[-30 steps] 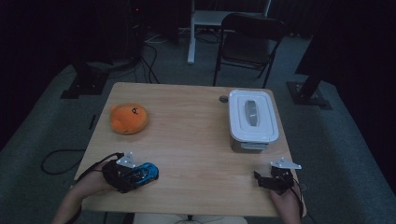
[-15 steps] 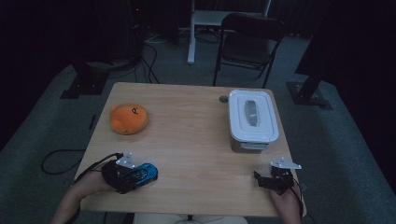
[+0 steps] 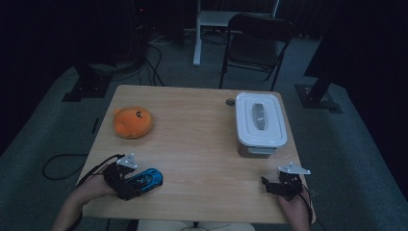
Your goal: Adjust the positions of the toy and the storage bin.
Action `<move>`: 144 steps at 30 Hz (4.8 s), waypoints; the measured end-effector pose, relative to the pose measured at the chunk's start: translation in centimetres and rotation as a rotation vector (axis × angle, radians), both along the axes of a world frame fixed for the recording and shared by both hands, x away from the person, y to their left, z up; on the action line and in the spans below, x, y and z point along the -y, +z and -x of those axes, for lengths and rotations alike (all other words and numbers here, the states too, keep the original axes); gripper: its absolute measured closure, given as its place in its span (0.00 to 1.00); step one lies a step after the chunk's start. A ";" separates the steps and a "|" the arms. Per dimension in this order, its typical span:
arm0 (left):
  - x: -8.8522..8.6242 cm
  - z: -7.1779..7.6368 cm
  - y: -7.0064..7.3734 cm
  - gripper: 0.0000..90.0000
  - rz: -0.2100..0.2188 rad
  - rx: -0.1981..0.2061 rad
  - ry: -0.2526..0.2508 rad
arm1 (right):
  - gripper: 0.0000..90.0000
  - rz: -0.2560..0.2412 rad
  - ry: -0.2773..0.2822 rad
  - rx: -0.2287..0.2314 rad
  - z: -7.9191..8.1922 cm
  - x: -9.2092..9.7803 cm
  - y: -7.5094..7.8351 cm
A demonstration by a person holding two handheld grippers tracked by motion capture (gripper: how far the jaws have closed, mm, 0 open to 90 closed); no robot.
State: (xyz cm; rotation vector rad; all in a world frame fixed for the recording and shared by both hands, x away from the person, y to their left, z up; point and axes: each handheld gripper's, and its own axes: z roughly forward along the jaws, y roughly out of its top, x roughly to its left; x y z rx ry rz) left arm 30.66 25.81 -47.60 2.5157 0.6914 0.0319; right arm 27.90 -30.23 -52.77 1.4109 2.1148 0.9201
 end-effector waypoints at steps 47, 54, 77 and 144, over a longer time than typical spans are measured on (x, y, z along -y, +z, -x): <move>-6.8 -7.8 2.0 0.26 0.001 0.328 0.586 | 0.17 -0.001 0.000 0.000 0.0 0.0 0.0; -7.3 -9.3 1.5 0.41 -0.021 0.340 0.646 | 0.17 0.000 0.000 0.000 0.0 0.0 0.0; -6.5 -10.4 0.4 0.92 -0.037 0.293 0.656 | 0.17 -0.001 -0.010 0.000 0.0 0.0 0.0; -3.1 -13.3 1.2 0.43 0.049 0.209 0.705 | 0.17 -0.001 -0.014 0.001 0.0 0.1 0.0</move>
